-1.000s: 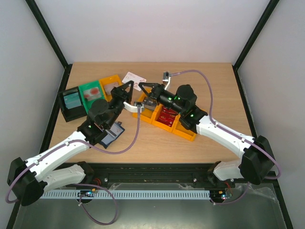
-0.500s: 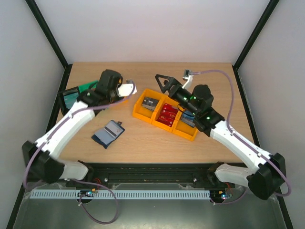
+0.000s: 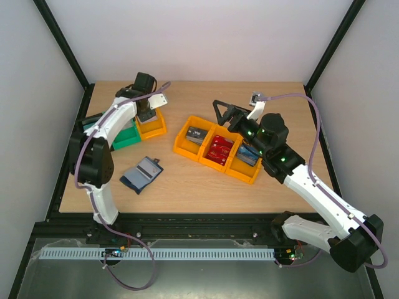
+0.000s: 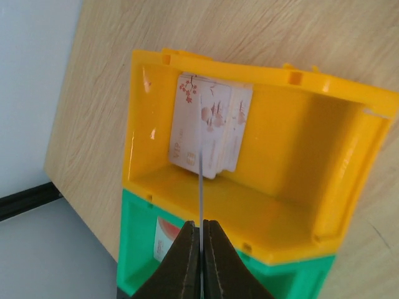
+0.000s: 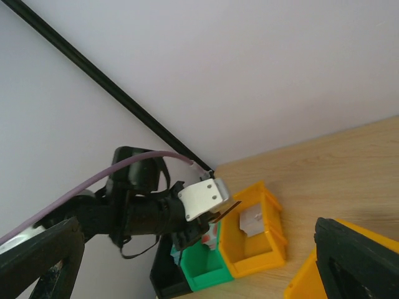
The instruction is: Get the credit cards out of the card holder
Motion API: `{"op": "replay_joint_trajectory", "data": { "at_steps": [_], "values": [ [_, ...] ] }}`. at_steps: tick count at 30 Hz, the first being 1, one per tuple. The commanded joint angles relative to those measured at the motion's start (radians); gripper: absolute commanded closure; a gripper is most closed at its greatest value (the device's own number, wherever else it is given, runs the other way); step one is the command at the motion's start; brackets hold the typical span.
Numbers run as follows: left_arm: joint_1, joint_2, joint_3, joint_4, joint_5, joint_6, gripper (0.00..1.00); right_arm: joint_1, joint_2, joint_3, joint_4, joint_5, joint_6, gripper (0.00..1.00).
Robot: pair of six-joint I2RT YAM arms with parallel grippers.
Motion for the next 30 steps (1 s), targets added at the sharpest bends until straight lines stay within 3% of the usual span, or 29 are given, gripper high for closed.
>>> {"op": "replay_joint_trajectory", "data": {
  "at_steps": [1, 14, 30],
  "values": [
    [0.017, 0.099, 0.035, 0.129, -0.015, 0.057, 0.98, -0.008, -0.015, 0.002, -0.024, 0.03, -0.046, 0.01],
    [0.082, 0.227, 0.003, 0.374, -0.089, 0.244, 0.98, -0.009, 0.016, 0.029, -0.033, 0.031, -0.076, 0.01],
    [0.091, 0.264, -0.06, 0.45, -0.07, 0.327, 0.98, -0.012, 0.029, 0.036, -0.044, 0.022, -0.09, 0.01]
  ]
}}
